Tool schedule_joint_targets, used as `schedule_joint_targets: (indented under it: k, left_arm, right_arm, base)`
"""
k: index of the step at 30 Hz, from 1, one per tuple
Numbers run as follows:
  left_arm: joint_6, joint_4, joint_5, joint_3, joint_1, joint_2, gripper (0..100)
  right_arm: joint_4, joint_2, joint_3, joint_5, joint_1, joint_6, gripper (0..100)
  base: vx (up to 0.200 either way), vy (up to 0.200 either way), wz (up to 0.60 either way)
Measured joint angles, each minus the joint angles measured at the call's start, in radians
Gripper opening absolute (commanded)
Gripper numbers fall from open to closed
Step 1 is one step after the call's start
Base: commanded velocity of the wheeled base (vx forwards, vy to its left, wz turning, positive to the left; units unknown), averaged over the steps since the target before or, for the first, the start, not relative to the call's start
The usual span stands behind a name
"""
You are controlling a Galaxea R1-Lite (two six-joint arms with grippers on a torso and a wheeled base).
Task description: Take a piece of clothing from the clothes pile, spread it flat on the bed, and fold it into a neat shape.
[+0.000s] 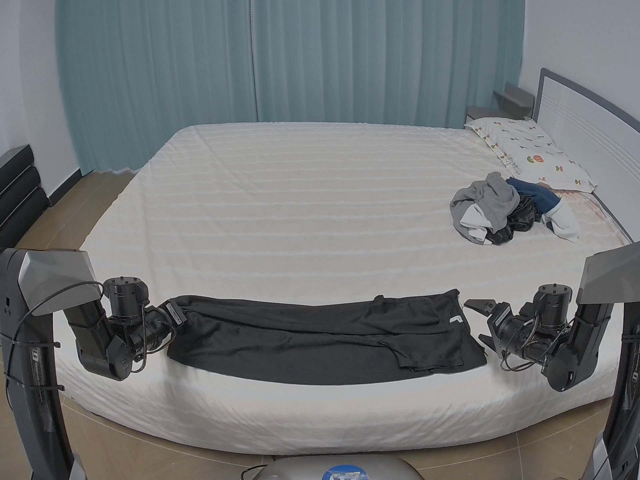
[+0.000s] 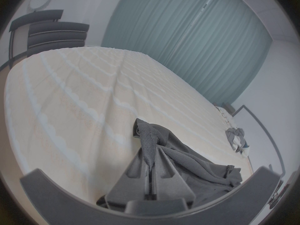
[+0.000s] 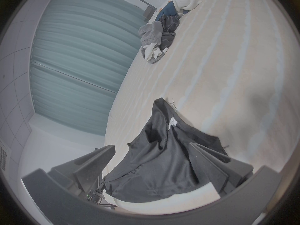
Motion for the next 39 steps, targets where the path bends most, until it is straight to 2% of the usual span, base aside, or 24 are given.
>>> schedule_joint_targets:
  k: [6, 12, 19, 26, 29, 35, 39]
  left_arm:
    - [-0.038, 0.001, 0.010, -0.015, -0.026, -0.003, 0]
    - [-0.039, 0.007, 0.027, -0.009, -0.058, -0.013, 0]
    - [-0.038, 0.041, 0.101, -0.009, -0.119, -0.044, 0]
    - [-0.038, 0.183, 0.162, -0.039, -0.208, -0.108, 0]
    - [-0.038, 0.293, 0.191, -0.069, -0.243, -0.135, 0]
    - [-0.039, 0.538, 0.250, -0.187, -0.328, -0.187, 0]
    - [-0.040, 0.634, 0.282, -0.277, -0.402, -0.209, 0]
  right_arm:
    - [0.000, 0.003, 0.001, 0.000, 0.004, 0.000, 100]
    - [0.000, 0.007, 0.004, 0.000, 0.011, 0.000, 100]
    - [0.000, 0.008, 0.005, 0.000, 0.013, 0.000, 100]
    - [0.000, 0.008, 0.008, 0.000, 0.013, 0.000, 100]
    - [0.000, 0.008, 0.008, 0.000, 0.013, 0.000, 100]
    - [-0.001, 0.009, 0.009, 0.000, 0.016, 0.000, 100]
    - [-0.001, 0.008, 0.011, 0.000, 0.019, 0.000, 100]
  base:
    - [0.000, 0.000, 0.00]
    - [0.000, -0.200, 0.00]
    - [0.000, -0.200, 0.00]
    - [0.000, -0.200, 0.00]
    - [0.000, -0.200, 0.00]
    - [0.000, -0.200, 0.00]
    - [0.000, -0.200, 0.00]
